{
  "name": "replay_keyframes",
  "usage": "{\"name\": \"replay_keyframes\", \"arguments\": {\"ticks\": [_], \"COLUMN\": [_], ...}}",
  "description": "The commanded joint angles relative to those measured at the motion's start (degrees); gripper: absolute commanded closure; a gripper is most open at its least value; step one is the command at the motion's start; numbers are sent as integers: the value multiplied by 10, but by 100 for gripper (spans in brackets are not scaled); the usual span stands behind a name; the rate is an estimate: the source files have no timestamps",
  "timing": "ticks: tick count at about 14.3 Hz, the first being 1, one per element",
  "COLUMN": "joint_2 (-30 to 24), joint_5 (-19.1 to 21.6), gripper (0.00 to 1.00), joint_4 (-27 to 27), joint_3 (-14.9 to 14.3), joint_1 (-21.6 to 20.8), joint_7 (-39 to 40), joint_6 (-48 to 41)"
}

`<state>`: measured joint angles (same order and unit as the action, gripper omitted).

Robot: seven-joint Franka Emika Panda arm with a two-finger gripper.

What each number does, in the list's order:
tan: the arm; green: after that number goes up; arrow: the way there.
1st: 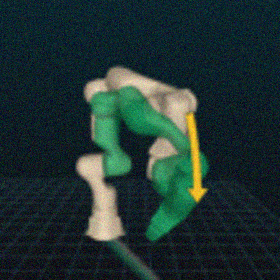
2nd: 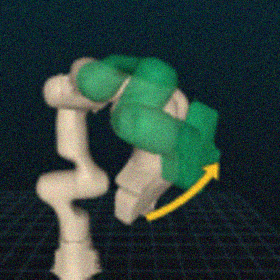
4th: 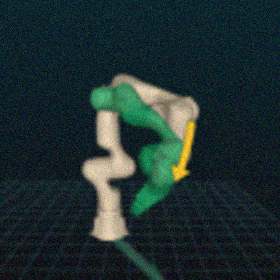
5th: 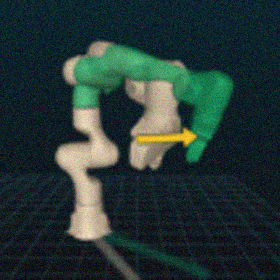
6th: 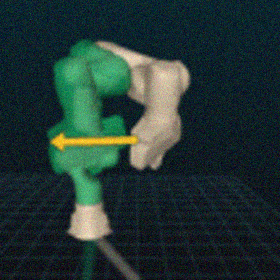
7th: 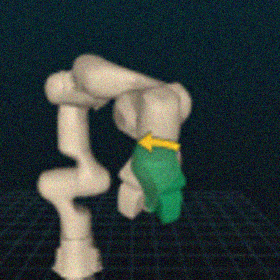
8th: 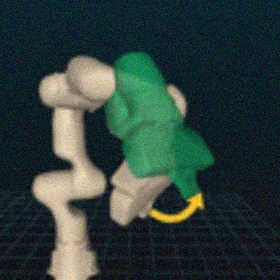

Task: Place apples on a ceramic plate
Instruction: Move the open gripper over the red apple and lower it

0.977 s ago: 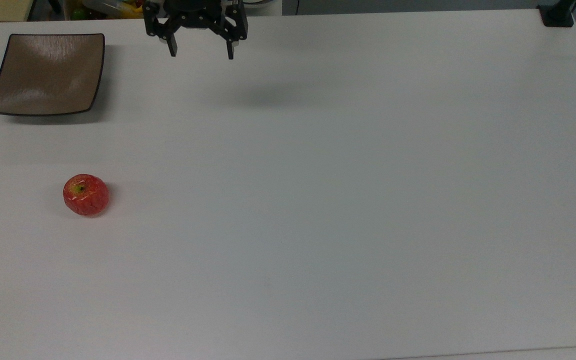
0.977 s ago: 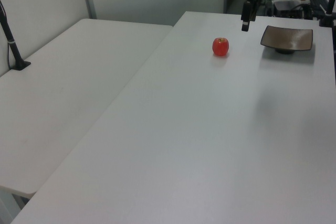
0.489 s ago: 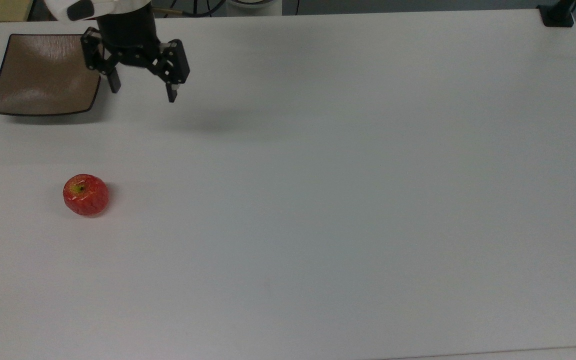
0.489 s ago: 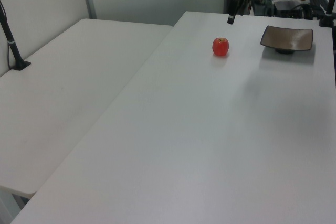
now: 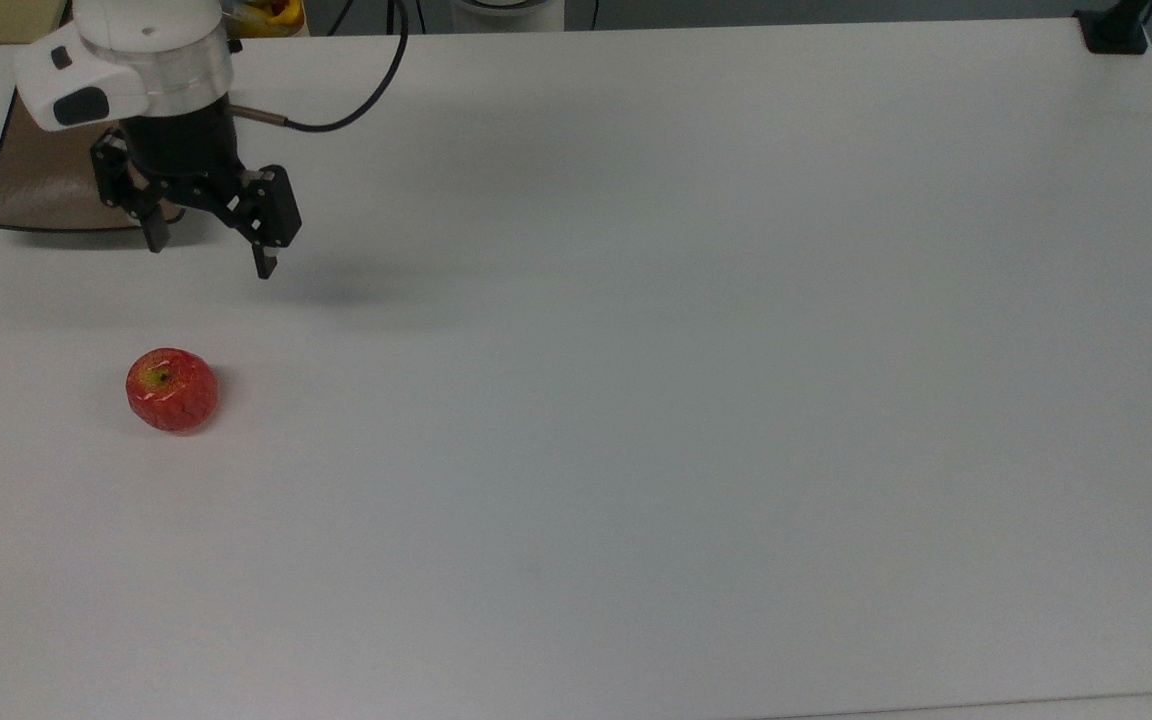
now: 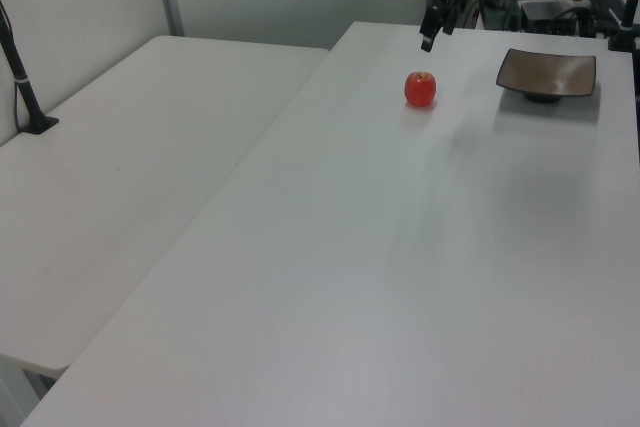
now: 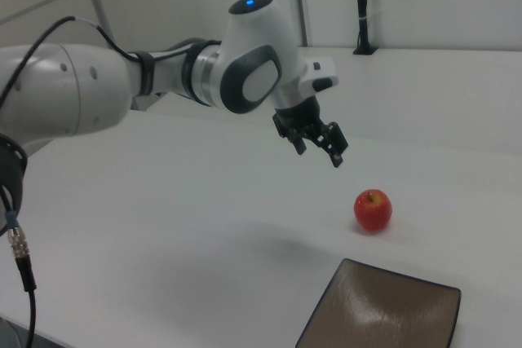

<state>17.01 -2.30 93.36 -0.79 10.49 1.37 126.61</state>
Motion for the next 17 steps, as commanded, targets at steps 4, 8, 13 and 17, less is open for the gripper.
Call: {"name": "replay_keyframes", "arguments": {"ticks": [4, 8, 13, 17], "joint_2": [54, 107, 142, 154], "joint_5": [-23, -31, -41, -45], "gripper": [0, 0, 0, 0], "joint_4": [-16, -60, -91, -91], "joint_3": [-18, -18, -21, -21], "joint_1": [12, 21, 24, 23], "joint_7": [-3, -4, -3, -3], "joint_6": [64, 83, 88, 103]}}
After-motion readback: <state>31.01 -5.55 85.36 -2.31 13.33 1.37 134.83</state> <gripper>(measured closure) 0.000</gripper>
